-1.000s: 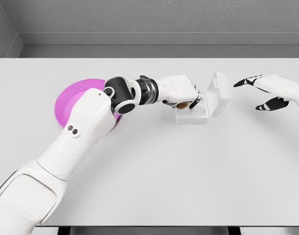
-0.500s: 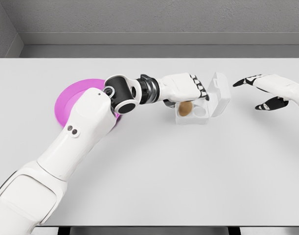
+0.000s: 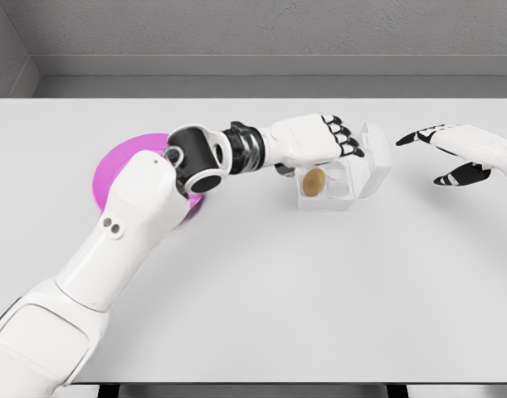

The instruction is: Pack egg into the box and close the box lid

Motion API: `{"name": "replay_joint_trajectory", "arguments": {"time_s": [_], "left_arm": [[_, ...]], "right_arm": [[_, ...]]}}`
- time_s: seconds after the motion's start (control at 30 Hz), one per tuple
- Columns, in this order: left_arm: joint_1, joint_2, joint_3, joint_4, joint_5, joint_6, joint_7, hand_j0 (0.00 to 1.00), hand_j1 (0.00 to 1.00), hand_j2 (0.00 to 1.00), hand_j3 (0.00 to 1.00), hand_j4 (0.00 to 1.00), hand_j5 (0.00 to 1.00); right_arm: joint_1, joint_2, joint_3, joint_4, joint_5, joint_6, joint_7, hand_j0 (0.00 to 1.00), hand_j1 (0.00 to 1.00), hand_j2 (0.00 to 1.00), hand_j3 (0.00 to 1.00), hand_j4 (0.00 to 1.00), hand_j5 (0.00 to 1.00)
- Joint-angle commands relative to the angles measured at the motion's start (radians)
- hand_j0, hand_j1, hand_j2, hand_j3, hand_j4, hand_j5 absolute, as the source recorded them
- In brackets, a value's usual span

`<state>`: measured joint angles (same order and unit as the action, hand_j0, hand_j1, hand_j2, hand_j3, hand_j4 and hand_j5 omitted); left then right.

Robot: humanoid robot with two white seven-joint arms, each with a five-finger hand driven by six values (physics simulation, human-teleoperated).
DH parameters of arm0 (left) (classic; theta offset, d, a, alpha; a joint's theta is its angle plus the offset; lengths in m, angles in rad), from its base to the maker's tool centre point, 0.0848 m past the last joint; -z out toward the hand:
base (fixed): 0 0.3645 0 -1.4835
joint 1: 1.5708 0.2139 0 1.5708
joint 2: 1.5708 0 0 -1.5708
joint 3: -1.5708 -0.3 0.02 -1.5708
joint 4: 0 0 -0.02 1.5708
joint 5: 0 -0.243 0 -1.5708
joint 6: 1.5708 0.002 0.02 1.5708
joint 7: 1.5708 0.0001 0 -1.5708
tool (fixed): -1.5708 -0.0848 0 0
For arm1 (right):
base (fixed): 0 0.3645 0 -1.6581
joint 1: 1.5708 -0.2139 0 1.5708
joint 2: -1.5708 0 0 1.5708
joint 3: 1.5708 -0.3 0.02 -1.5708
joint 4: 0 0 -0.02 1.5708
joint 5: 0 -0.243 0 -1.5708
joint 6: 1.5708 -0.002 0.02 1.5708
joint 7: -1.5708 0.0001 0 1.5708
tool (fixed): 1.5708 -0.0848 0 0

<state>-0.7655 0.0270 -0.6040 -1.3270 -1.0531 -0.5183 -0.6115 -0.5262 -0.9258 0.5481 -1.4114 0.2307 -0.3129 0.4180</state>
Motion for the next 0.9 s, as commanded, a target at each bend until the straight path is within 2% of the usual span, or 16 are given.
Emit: {"name": "replay_joint_trajectory", "arguments": {"time_s": [0.0,0.13,0.23,0.3,0.33,0.37,0.4,0.47,0.5,0.53,0.6,0.63,0.73,0.77,0.8,0.87], "left_arm": [[0.000,0.022,0.010,-0.008,0.001,0.003,0.001,1.00,1.00,1.00,1.00,1.00,1.00],[0.002,0.059,0.024,-0.014,0.004,0.003,0.001,1.00,1.00,1.00,1.00,1.00,1.00],[0.038,0.096,0.062,-0.064,0.008,0.003,0.001,1.00,1.00,1.00,1.00,1.00,1.00],[0.084,0.142,0.130,-0.156,0.015,-0.006,0.001,1.00,1.00,1.00,1.00,1.00,1.00],[0.103,0.165,0.168,-0.240,0.036,-0.008,0.001,1.00,1.00,1.00,1.00,1.00,1.00],[0.124,0.197,0.225,-0.343,0.117,-0.008,0.001,1.00,1.00,1.00,1.00,1.00,1.00],[0.126,0.254,0.247,-0.397,0.186,-0.008,0.001,1.00,1.00,1.00,1.00,1.00,1.00],[0.135,0.303,0.319,-0.432,0.289,-0.025,0.001,1.00,1.00,1.00,1.00,1.00,1.00],[0.167,0.352,0.378,-0.432,0.354,-0.093,0.001,1.00,1.00,1.00,1.00,1.00,1.00],[0.184,0.381,0.421,-0.432,0.398,-0.093,0.001,1.00,1.00,1.00,1.00,1.00,1.00],[0.261,0.452,0.523,-0.429,0.551,-0.093,0.001,1.00,1.00,1.00,1.00,1.00,1.00],[0.316,0.468,0.570,-0.420,0.639,-0.093,0.001,1.00,1.00,1.00,1.00,1.00,1.00],[0.466,0.475,0.717,-0.400,0.757,-0.093,0.001,1.00,1.00,1.00,1.00,1.00,1.00],[0.495,0.476,0.728,-0.354,0.807,-0.093,0.001,1.00,1.00,1.00,1.00,1.00,1.00],[0.499,0.475,0.733,-0.304,0.870,-0.093,0.001,1.00,1.00,1.00,1.00,1.00,1.00],[0.518,0.470,0.771,-0.270,0.924,-0.093,0.001,1.00,1.00,1.00,1.00,1.00,1.00]], "right_arm": [[0.000,0.001,0.000,-0.001,-0.002,0.001,-0.001,0.84,0.84,0.84,0.84,0.84,0.84],[0.000,0.010,0.004,0.002,-0.001,0.003,-0.001,0.83,0.83,0.83,0.83,0.83,0.83],[0.000,0.010,0.006,0.002,-0.001,0.003,-0.001,0.83,0.83,0.83,0.83,0.83,0.83],[-0.003,0.012,0.012,0.000,0.002,0.003,-0.001,0.82,0.82,0.82,0.82,0.82,0.82],[-0.003,0.013,0.012,0.002,0.009,0.003,-0.001,0.79,0.79,0.79,0.79,0.79,0.79],[-0.003,0.013,0.013,0.002,0.009,0.003,-0.001,0.77,0.77,0.77,0.77,0.77,0.77],[-0.003,0.022,0.021,0.005,0.019,0.006,-0.001,0.76,0.76,0.76,0.76,0.76,0.76],[-0.003,0.025,0.021,0.003,0.022,0.005,-0.001,0.72,0.72,0.72,0.72,0.72,0.72],[-0.003,0.025,0.023,0.003,0.024,0.005,-0.001,0.71,0.71,0.71,0.71,0.71,0.71],[-0.003,0.025,0.023,0.000,0.024,0.005,-0.001,0.71,0.71,0.71,0.71,0.71,0.71],[-0.005,0.027,0.032,-0.004,0.029,0.003,-0.001,0.71,0.71,0.71,0.71,0.71,0.71],[-0.005,0.025,0.032,-0.026,0.030,0.003,-0.002,0.69,0.69,0.69,0.69,0.69,0.69],[-0.005,0.025,0.032,-0.044,0.029,0.001,-0.005,0.69,0.69,0.69,0.69,0.69,0.69],[-0.005,0.025,0.032,-0.064,0.029,0.000,-0.007,0.69,0.69,0.69,0.69,0.69,0.69],[-0.005,0.022,0.032,-0.084,0.027,0.000,-0.010,0.69,0.69,0.69,0.69,0.69,0.69],[-0.003,0.021,0.032,-0.113,0.025,-0.002,-0.013,0.69,0.69,0.69,0.69,0.69,0.69]]}}
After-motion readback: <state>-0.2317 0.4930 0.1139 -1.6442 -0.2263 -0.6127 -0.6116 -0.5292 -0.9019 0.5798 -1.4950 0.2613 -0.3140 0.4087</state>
